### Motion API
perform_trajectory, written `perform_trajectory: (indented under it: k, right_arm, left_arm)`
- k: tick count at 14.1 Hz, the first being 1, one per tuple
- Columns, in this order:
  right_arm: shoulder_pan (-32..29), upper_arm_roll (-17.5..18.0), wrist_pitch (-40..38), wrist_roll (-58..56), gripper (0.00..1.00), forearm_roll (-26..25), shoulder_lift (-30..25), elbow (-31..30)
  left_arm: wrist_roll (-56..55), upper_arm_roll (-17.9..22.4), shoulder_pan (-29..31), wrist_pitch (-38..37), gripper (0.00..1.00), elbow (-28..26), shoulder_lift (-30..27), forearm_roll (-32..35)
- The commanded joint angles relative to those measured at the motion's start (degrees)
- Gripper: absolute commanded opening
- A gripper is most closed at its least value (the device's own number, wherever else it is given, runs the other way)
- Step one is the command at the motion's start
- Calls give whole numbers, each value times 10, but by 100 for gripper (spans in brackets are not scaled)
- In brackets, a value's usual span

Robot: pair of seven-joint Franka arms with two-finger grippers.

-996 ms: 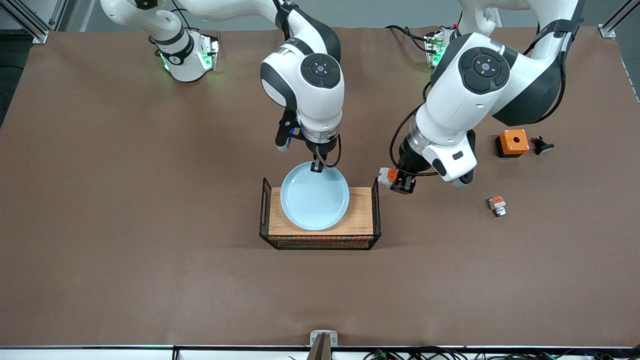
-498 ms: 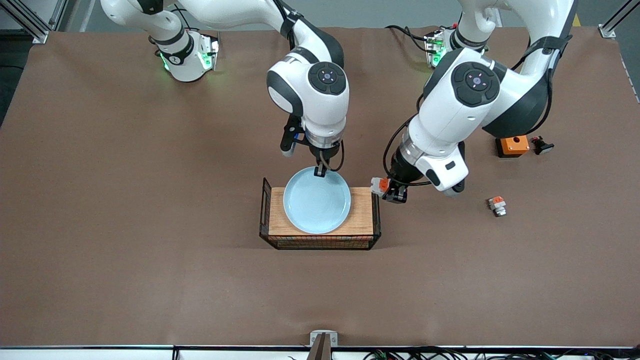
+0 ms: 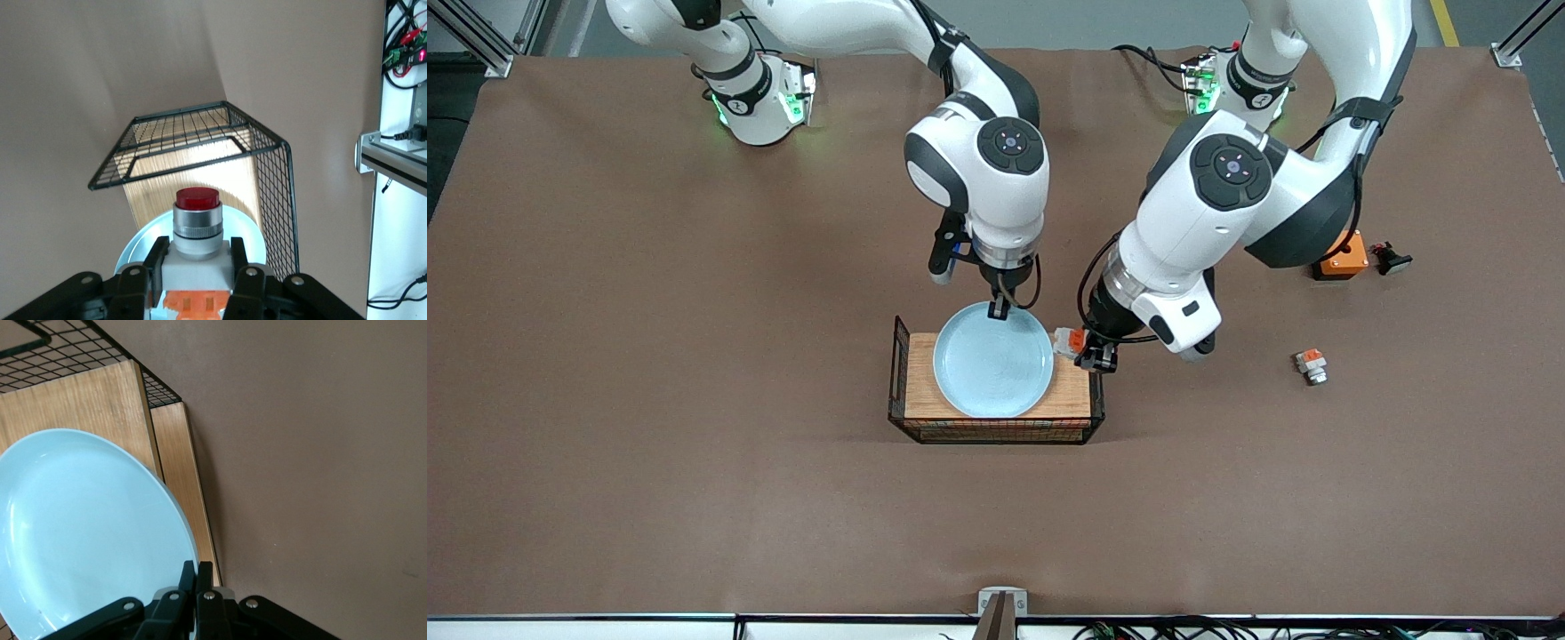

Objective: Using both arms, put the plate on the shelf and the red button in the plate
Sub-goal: 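Release the plate in the basket and raise the right gripper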

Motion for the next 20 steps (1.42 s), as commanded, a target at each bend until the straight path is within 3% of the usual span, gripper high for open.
perform_trajectory:
  k: [1,2,3,4,5,10,16,20]
  right_arm:
    - [6,-4,4,17,11,-21,17,21]
    - [6,-4,10,15,35,-21,17,21]
    - [6,-4,12,15,70,-21,17,22]
    - [6,-5,16,14,92,-21,18,23]
    - [6,-5,16,13,99,-21,18,23]
    - [-2,-4,8,-38,100,-20,15,34]
    - [-51,8,-119,-347,100,13,0,66]
    - [-102,8,-196,-580,100,33,-39,72]
  left_arm:
    - [-17,4,-12,17,25,16,15,1]
    - [-27,4,-18,36,25,16,19,2]
    - [-28,5,-20,43,25,16,22,2]
    - [-28,5,-21,47,25,16,26,2]
    - [-28,5,-21,52,25,16,27,1]
    - [-28,5,-28,67,26,16,40,1]
    - [-28,8,-36,67,26,16,50,2]
    - [-36,9,-49,67,26,18,56,1]
